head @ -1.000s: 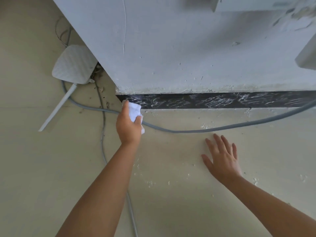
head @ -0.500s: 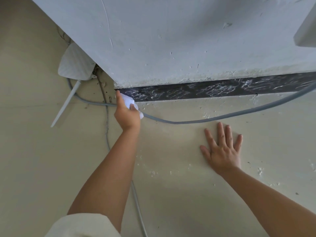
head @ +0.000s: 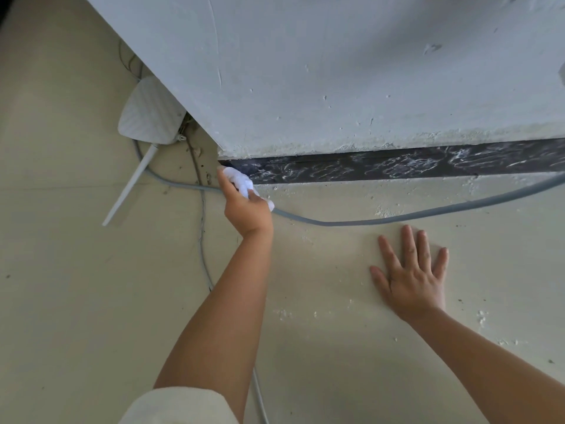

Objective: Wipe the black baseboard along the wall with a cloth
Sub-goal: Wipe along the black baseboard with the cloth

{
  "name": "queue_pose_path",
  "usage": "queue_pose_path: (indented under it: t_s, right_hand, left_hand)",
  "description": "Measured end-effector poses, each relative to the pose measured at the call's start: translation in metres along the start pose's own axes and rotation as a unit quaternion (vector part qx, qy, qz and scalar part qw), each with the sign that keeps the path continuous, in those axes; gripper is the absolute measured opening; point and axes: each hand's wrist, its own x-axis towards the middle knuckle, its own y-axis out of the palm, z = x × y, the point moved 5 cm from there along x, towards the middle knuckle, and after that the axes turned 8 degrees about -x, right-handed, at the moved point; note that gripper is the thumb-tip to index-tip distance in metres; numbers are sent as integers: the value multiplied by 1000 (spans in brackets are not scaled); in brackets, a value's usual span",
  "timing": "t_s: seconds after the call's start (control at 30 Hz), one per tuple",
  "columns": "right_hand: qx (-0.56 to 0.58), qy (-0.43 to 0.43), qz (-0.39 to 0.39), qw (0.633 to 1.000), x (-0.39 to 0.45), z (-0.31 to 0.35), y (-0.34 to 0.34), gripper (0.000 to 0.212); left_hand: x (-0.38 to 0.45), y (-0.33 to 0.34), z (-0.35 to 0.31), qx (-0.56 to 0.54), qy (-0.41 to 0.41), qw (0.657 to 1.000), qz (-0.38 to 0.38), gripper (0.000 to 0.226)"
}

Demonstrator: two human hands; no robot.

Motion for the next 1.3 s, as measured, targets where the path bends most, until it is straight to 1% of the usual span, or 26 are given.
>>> queue_pose_path:
  t_s: [0.07, 0.13, 0.17, 0.23, 0.3, 0.37, 0.43, 0.47, 0.5, 0.57, 0.6, 0.7, 0.77, 0.8, 0.93, 1.03, 1.13, 1.17, 1.2, 1.3]
  right_hand:
    - [-3, 3, -3, 1000, 1, 0, 0, 88]
    - [-8, 4, -4, 1000, 0, 0, 0, 89]
    - [-9, 3, -5, 1000, 0, 0, 0, 90]
    - [-12, 5, -8, 1000, 0, 0, 1, 91]
    - [-13, 3, -12, 1000, 0, -1, 1, 88]
    - [-10, 3, -17, 1000, 0, -1, 1, 87]
    - [-12, 2, -19, 1000, 0, -1, 2, 85]
    - [-13, 4, -20, 1000, 0, -1, 2, 84]
    - [-13, 6, -20, 1000, 1, -1, 1, 82]
    - [-11, 7, -19, 1000, 1, -1, 1, 82]
    - [-9, 6, -19, 1000, 1, -1, 1, 85]
    - [-8, 1, -20, 1000, 1, -2, 2, 86]
    - [-6, 2, -25, 1000, 1, -2, 2, 79]
    - [-5, 3, -26, 1000, 2, -2, 2, 75]
    - [1, 0, -30, 1000, 2, -3, 3, 75]
    - [8, -1, -33, 999, 2, -4, 4, 61]
    - [13, -5, -35, 999, 3, -4, 5, 61]
    - [15, -6, -37, 999, 3, -4, 5, 61]
    - [15, -7, -39, 999, 3, -4, 5, 61]
    - [20, -9, -41, 999, 3, -5, 5, 61]
  left_hand:
    - [5, 3, -2, -13, -15, 1000, 9, 60]
    - [-4, 11, -7, -21, -5, 999, 38, 61]
    - [-13, 13, -11, -23, 15, 998, 55, 63]
    - [-34, 20, -19, -16, 89, 991, 103, 67]
    - [-51, 32, -22, 26, 162, 971, 174, 70]
    - [-59, 43, -23, 64, 189, 956, 213, 71]
    - [-63, 47, -20, 78, 187, 953, 225, 74]
    - [-62, 45, -17, 73, 174, 957, 221, 77]
    - [-57, 40, -14, 54, 149, 968, 197, 78]
    - [-37, 25, -6, 23, 85, 989, 120, 76]
    - [-26, 18, -3, 28, 68, 993, 90, 73]
    - [2, 7, 8, 37, 16, 998, 52, 56]
    - [11, 5, 13, 17, -29, 998, 53, 42]
    - [13, 6, 14, 14, -38, 997, 59, 39]
    - [-2, 20, 14, 45, -34, 993, 102, 49]
    - [-26, 38, 11, 19, -20, 987, 160, 57]
    - [-49, 53, 10, 35, 13, 972, 233, 61]
    - [-54, 54, 11, 37, 18, 970, 238, 61]
    - [-55, 53, 12, 33, 14, 974, 222, 60]
    - [-34, 32, 16, 26, -34, 994, 100, 51]
